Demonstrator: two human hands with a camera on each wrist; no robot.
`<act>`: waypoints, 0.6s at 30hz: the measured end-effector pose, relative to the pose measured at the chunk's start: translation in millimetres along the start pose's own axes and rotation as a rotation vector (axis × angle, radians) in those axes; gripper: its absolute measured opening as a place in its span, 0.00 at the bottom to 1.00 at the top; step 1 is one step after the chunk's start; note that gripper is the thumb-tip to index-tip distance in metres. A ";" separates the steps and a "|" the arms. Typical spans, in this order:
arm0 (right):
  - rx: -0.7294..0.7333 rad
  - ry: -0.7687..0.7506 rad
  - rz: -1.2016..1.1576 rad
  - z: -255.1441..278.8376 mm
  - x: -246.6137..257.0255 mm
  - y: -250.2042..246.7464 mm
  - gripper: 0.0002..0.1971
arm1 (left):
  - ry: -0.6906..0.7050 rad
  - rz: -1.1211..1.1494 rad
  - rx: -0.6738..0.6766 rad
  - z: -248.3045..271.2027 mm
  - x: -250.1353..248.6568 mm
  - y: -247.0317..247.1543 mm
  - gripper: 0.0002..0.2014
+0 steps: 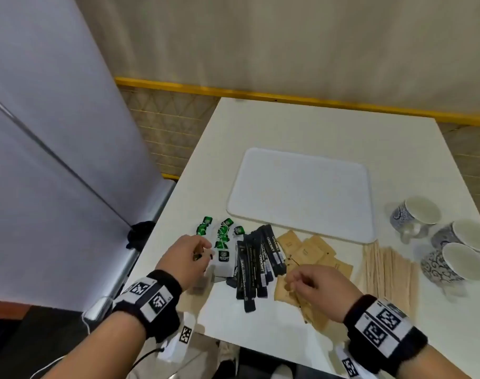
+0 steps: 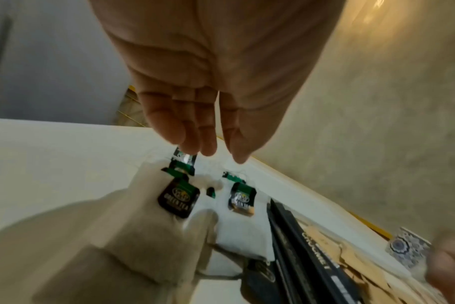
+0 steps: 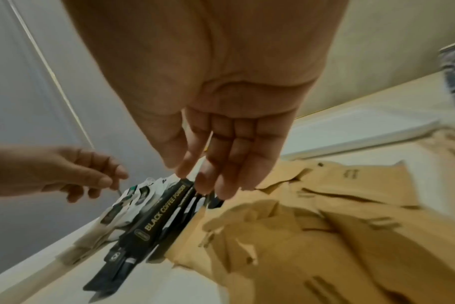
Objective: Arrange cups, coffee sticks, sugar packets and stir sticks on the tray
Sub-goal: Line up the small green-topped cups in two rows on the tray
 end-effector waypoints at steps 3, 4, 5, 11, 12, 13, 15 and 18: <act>-0.021 -0.007 0.033 -19.5 14.5 6.6 0.07 | 0.000 -0.042 0.055 -14.1 -1.8 6.2 0.09; -0.018 -0.026 0.062 -25.5 21.4 10.4 0.08 | -0.019 -0.038 0.089 -16.9 -3.6 9.2 0.12; -0.020 -0.044 0.080 -32.5 27.7 13.5 0.08 | -0.028 -0.052 0.116 -20.8 -3.0 13.2 0.15; -0.056 -0.099 0.132 -70.3 58.7 26.5 0.08 | 0.009 -0.250 0.149 -36.0 1.4 25.2 0.16; -0.057 -0.102 0.139 -74.8 62.8 29.3 0.08 | 0.027 -0.252 0.145 -37.6 1.8 25.6 0.13; -0.060 -0.101 0.144 -79.1 66.1 31.9 0.10 | 0.043 -0.239 0.143 -38.7 2.1 24.8 0.09; -0.058 -0.085 0.136 -85.1 71.5 36.2 0.15 | 0.071 -0.169 0.148 -40.3 3.4 22.2 0.05; -0.067 -0.065 0.098 -92.2 75.5 41.7 0.20 | 0.065 0.051 0.164 -41.3 7.1 16.9 0.06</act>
Point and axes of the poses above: each hand's wrist, its own z-axis away from the middle knuckle, its own y-axis out of the palm, x = y × z, the point moved 3 cm from there along -z, towards the middle knuckle, and after that the axes turned 4 degrees about -z, right-handed, at the moved point
